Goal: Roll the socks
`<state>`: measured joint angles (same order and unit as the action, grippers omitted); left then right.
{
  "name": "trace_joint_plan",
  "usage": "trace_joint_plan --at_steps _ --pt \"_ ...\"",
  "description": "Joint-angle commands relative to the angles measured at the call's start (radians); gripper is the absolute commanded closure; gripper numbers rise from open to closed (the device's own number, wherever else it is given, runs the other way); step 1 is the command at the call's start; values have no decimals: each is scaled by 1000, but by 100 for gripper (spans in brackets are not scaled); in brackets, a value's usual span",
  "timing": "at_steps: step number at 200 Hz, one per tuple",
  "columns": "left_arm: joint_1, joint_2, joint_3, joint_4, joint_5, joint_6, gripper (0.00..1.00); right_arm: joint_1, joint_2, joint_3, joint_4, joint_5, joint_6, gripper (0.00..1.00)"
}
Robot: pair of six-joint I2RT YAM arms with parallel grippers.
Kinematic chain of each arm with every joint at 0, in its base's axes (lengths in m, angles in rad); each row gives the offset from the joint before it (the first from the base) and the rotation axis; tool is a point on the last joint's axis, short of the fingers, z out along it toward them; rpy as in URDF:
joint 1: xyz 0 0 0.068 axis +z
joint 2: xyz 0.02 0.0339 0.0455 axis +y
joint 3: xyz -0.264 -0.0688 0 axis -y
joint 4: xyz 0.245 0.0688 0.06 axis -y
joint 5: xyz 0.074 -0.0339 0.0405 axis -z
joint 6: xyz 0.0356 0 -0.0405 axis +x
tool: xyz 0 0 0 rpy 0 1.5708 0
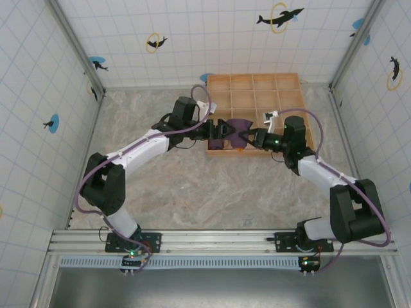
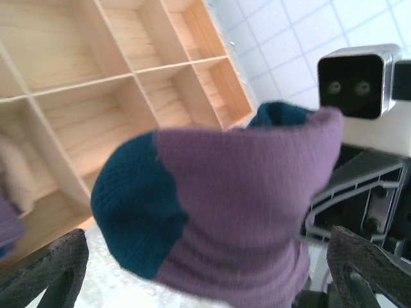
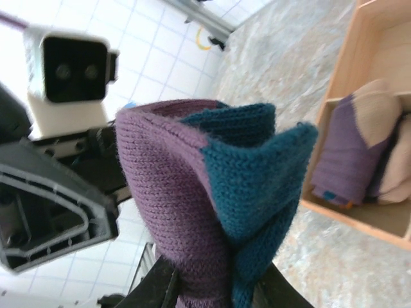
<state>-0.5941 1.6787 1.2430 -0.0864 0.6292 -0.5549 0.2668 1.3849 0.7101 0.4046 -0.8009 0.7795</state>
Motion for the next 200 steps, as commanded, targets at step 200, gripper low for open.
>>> trace_joint_plan --at_steps 200 --pt "28 -221 -244 -102 -271 10 3 -84 243 543 -1007 516 -510 92"
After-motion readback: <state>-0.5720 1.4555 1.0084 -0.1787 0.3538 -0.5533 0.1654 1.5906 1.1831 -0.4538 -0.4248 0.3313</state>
